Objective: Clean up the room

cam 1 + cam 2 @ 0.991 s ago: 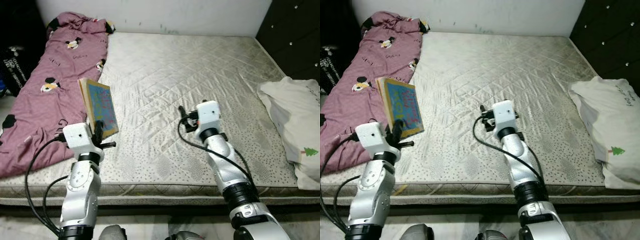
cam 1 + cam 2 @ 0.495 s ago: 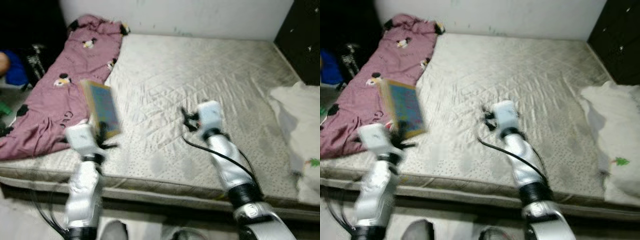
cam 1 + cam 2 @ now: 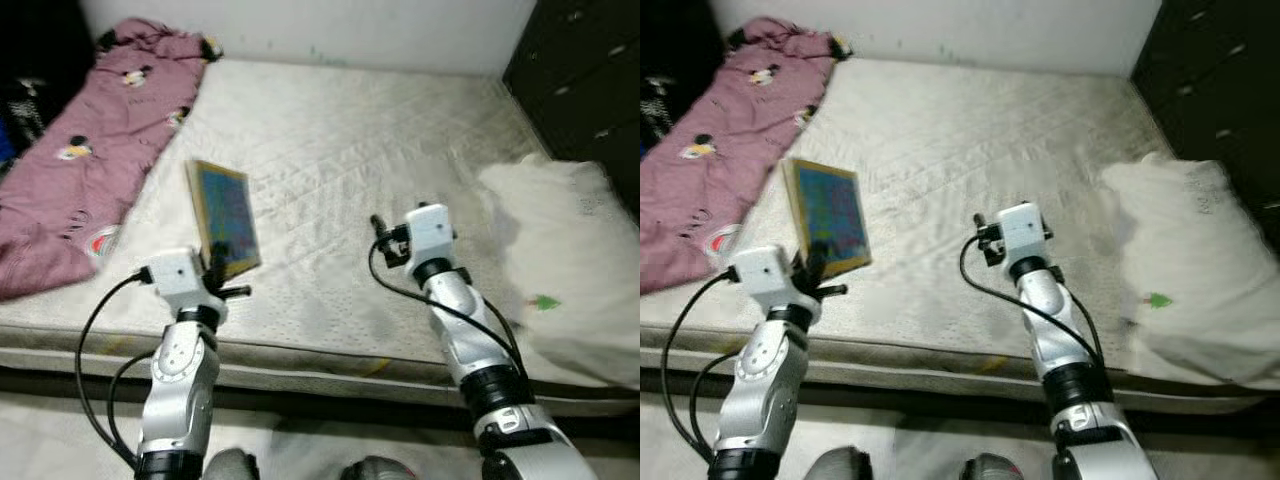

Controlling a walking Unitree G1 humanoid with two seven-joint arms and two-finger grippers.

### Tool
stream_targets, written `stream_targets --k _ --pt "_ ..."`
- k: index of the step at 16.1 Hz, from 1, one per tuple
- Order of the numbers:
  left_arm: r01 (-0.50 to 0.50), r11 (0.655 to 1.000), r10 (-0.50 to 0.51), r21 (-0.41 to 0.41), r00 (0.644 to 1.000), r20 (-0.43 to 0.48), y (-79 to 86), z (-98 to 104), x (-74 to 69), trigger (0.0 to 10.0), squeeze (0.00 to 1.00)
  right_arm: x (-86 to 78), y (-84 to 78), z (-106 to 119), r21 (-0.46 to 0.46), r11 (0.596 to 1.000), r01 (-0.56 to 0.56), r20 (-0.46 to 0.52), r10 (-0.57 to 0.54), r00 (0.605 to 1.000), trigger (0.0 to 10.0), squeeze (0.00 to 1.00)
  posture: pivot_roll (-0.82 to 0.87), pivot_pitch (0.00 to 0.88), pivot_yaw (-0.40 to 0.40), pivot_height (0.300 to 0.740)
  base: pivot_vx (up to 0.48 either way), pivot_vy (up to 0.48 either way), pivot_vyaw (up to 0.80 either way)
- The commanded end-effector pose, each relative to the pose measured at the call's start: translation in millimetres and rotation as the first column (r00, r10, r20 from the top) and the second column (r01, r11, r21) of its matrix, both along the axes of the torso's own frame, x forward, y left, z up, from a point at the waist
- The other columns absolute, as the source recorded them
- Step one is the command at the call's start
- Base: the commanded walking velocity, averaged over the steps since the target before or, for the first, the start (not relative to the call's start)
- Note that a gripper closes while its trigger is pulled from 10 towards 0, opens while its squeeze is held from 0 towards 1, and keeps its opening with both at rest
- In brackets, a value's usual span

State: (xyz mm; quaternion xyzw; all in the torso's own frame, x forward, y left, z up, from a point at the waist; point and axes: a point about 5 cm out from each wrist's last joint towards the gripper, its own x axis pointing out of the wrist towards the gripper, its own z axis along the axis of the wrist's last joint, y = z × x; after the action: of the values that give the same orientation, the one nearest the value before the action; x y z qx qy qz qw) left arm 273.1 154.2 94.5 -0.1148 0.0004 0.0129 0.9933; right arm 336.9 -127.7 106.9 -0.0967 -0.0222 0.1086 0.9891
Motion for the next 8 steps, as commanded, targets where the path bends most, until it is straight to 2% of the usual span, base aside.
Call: stream_targets --k 1,3,8 --pt "-0.021 1.000 0.020 0.008 0.999 0.044 4.7 8.8 2.0 10.0 0.00 1.5 6.5 4.1 -0.001 1.000 -0.019 0.016 0.019 1.000 10.0 0.00 0.02 0.056 -0.035 0.740 0.000 -0.349 0.00" --pt "-0.020 1.000 0.020 0.006 0.999 0.044 4.4 8.8 2.2 10.0 0.00 1.7 6.7 4.2 -0.004 1.000 -0.020 0.017 0.020 1.000 10.0 0.00 0.02 0.057 -0.035 0.740 0.000 -0.362 0.00" --pt "-0.001 0.999 0.004 -0.034 0.997 0.082 3.5 12.4 1.4 10.0 0.00 1.9 6.8 4.5 -0.007 1.000 -0.021 0.019 0.021 1.000 10.0 0.00 0.02 0.059 -0.036 0.740 0.000 0.000 0.00"
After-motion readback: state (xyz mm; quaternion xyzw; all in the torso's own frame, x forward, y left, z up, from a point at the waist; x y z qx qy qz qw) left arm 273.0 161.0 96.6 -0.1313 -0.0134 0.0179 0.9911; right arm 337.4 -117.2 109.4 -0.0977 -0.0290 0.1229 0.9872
